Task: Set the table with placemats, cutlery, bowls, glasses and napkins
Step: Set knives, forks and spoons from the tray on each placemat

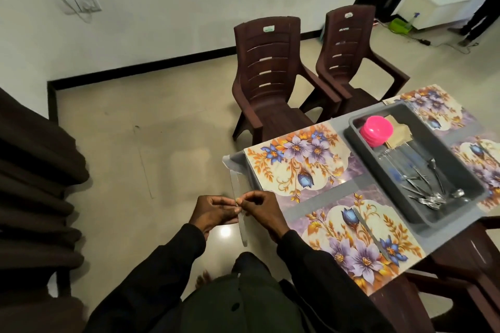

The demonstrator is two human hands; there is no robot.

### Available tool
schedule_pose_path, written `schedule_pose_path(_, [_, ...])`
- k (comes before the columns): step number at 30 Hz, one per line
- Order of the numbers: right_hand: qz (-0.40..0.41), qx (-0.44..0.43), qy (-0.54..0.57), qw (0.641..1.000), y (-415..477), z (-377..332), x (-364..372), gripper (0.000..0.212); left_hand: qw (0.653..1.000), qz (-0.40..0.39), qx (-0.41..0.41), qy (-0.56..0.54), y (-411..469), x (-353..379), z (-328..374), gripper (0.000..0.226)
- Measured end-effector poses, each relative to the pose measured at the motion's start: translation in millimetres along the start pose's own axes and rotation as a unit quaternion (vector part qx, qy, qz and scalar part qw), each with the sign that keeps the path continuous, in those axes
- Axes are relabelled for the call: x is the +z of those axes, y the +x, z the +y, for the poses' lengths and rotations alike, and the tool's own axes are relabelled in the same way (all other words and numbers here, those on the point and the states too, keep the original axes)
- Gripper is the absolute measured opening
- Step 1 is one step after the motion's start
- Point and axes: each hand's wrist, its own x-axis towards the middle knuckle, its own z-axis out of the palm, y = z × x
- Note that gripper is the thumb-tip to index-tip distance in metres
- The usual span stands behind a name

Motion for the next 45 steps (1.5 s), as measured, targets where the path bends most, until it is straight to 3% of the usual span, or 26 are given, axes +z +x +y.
schedule_pose_path(5, [0.048,0.053,0.059,0.996,38,-1,-1,0.016,0.999,-0.043,-0.008,-0.001,34,-4,23,0.021])
schedule_pose_path(9, [0.116,0.090,0.118,0.982,80,0,-14,0.024,0.999,-0.042,-0.030,-0.002,77,-10,50,0.022])
schedule_pose_path(13, [0.183,0.142,0.176,0.957,130,8,-34,0.015,0.999,-0.024,-0.042,-0.005,128,-22,85,0.021])
schedule_pose_path(21, [0.277,0.155,0.203,0.926,203,12,-77,0.012,0.999,-0.019,-0.041,-0.008,228,3,165,0.019])
schedule_pose_path(29, [0.402,0.194,0.178,0.877,222,26,-108,0.018,0.985,-0.125,-0.063,0.099,309,57,210,0.020])
schedule_pose_path(31, [0.432,0.219,0.180,0.856,221,33,-108,0.013,0.978,-0.147,-0.071,0.129,327,69,217,0.019])
schedule_pose_path(34, [0.503,0.258,0.211,0.797,217,36,-97,0.015,0.960,-0.204,-0.100,0.164,359,87,224,0.021])
schedule_pose_path(40, [0.621,0.336,0.372,0.602,219,26,-60,0.012,0.904,-0.326,-0.131,0.245,409,111,252,0.023])
schedule_pose_path(43, [0.645,0.350,0.397,0.552,224,23,-52,0.019,0.871,-0.378,-0.131,0.285,436,117,271,0.023])
schedule_pose_path(45, [0.639,0.362,0.411,0.540,230,25,-47,0.004,0.851,-0.398,-0.133,0.315,454,122,283,0.022])
